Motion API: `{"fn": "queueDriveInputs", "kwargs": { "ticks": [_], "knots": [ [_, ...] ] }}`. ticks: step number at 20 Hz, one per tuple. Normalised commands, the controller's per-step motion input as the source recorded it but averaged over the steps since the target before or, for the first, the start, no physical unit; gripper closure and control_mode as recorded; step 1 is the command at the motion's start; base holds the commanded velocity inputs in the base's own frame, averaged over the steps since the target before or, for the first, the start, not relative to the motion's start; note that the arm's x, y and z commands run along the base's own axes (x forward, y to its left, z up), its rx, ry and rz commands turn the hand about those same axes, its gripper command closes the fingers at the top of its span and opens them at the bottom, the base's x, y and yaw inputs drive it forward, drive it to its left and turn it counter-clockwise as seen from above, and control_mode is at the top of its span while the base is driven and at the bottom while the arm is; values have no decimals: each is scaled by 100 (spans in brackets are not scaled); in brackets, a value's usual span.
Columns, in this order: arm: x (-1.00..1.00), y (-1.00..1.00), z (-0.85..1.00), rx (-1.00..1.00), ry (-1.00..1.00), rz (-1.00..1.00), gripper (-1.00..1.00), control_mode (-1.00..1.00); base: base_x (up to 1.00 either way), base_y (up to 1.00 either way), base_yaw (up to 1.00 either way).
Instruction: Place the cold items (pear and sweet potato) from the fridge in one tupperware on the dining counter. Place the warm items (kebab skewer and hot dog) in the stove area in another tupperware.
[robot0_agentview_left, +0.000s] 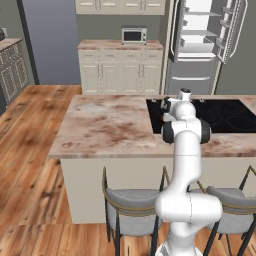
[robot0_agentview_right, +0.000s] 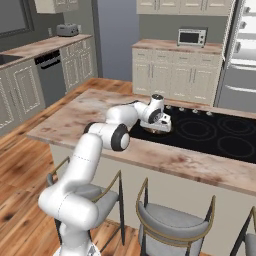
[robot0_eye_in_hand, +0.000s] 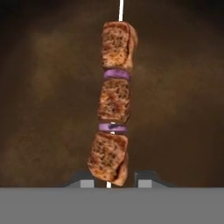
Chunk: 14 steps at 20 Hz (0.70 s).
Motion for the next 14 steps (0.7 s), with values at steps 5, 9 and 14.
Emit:
{"fn": "queueDriveInputs", "kwargs": {
  "ticks": [5,9,14],
  "knots": [
    [0,2,-7,-4,1,0,100,-100,0,0,0],
    [-12,1,12,-1,-7,0,100,-100,0,0,0],
    [-30,0,59,-4,-22,0,100,-100,0,0,0]
  ]
}}
